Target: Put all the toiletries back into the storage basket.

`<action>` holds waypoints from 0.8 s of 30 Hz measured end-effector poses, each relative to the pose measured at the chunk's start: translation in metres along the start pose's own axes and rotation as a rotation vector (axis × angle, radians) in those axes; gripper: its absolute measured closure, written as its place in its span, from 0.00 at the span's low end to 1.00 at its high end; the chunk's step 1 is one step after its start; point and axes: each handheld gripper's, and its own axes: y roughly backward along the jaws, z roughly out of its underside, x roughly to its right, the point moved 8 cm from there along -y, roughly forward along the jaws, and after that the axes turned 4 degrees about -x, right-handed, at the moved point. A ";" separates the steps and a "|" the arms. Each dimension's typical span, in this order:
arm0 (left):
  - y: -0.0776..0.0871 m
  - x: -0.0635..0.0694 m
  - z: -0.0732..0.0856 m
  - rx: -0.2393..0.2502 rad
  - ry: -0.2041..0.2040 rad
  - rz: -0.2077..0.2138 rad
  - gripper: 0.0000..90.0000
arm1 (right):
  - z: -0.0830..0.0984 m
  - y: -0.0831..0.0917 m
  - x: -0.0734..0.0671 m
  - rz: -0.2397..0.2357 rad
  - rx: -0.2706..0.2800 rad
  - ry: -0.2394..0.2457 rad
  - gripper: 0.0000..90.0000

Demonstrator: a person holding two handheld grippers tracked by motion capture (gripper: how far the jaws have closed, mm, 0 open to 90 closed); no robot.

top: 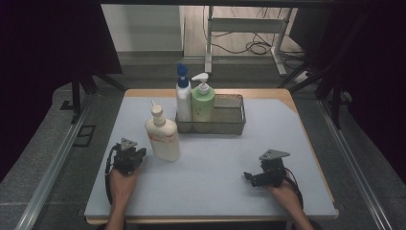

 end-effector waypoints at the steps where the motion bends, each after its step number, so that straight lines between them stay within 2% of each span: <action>1: -0.002 -0.001 -0.001 0.000 0.005 0.002 0.99 | 0.000 0.000 0.000 0.000 0.000 0.000 0.01; 12: -0.025 -0.009 -0.010 -0.012 0.029 0.027 0.99 | 0.000 0.000 0.000 -0.001 0.001 0.000 0.01; 24: -0.033 0.000 -0.018 0.001 0.038 0.073 0.99 | 0.000 0.000 0.000 -0.001 0.001 -0.001 0.01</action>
